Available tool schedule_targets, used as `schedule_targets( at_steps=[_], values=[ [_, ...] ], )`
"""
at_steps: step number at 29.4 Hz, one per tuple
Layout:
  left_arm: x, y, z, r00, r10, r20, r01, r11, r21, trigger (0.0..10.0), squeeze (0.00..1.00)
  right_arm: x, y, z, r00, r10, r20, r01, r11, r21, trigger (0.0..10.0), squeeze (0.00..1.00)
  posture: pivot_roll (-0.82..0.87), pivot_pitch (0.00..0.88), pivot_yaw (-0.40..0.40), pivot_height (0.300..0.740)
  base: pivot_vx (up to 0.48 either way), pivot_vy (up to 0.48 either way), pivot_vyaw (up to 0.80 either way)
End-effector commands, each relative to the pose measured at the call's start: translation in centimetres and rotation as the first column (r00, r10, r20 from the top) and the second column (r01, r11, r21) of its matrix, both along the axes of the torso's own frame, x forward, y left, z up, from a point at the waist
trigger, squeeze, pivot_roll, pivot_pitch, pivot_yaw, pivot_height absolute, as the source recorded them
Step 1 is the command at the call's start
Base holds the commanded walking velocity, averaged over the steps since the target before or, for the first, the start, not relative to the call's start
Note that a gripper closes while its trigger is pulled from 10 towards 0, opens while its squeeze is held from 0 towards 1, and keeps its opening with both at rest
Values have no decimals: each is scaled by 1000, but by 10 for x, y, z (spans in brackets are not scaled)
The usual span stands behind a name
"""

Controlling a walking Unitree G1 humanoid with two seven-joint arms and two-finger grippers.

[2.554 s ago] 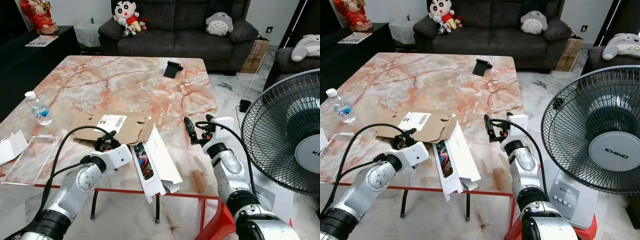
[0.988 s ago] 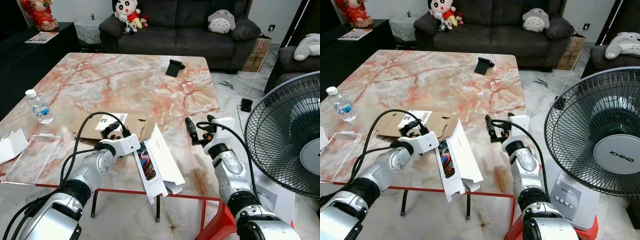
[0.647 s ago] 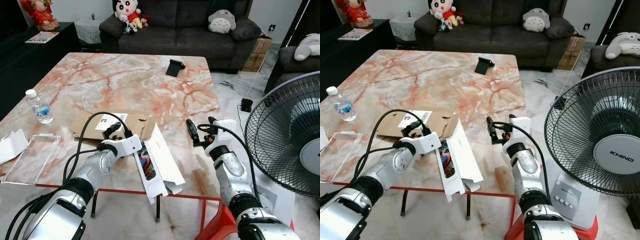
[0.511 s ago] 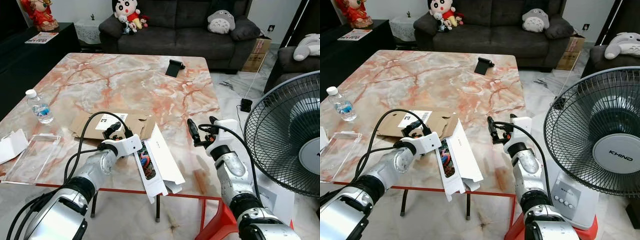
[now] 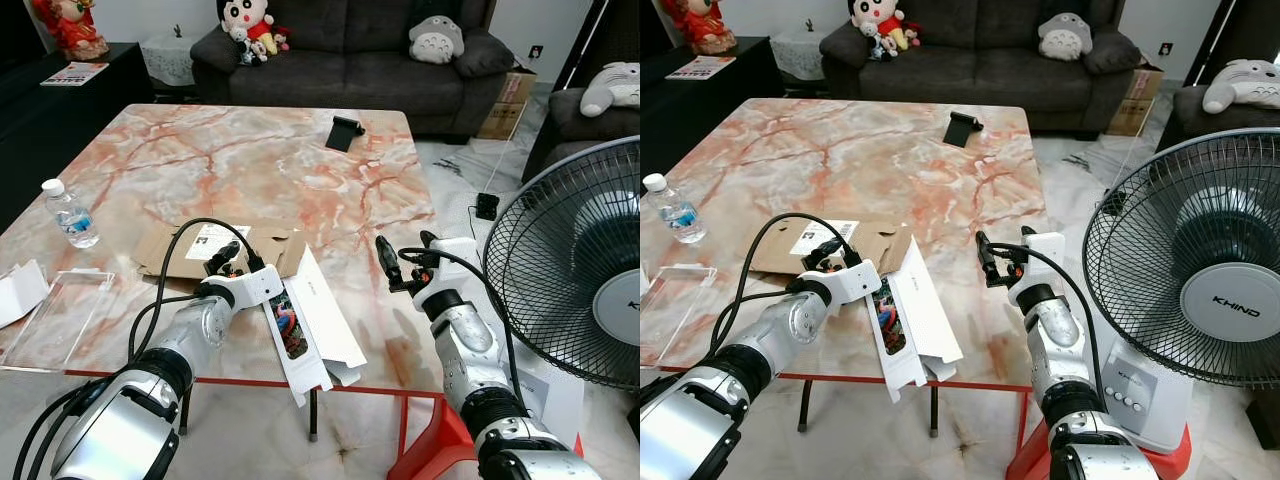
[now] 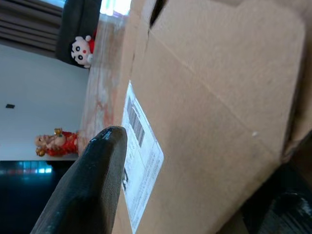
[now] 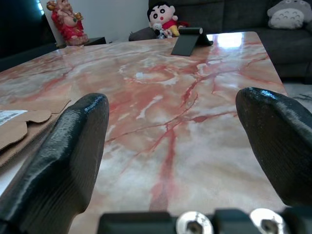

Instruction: Picking trash to rubbish bin

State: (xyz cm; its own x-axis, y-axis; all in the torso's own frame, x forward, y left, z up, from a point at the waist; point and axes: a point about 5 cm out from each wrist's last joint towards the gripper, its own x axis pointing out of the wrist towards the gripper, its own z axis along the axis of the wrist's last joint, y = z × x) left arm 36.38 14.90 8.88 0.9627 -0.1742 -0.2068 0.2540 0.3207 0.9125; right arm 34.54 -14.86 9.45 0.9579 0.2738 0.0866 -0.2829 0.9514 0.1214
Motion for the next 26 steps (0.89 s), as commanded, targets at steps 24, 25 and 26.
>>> schedule_targets(
  at_steps=[24, 25, 26],
  values=[
    [3, 5, 4, 999, 28, 33, -28, 999, 22, 0, 0, 1, -1, 2, 1000, -15, 2, 15, 1000, 13, 10000, 0, -42, 16, -14, 740, 0, 0, 0],
    [3, 6, 5, 999, 30, 37, -31, 999, 23, 0, 0, 1, -1, 3, 1000, -16, 3, 16, 1000, 14, 10000, 0, -42, 16, -14, 740, 0, 0, 0],
    [4, 6, 5, 999, 32, 40, -33, 999, 24, 0, 0, 1, -1, 3, 1000, -16, 4, 16, 1000, 14, 10000, 0, -41, 16, -14, 740, 0, 0, 0]
  ],
)
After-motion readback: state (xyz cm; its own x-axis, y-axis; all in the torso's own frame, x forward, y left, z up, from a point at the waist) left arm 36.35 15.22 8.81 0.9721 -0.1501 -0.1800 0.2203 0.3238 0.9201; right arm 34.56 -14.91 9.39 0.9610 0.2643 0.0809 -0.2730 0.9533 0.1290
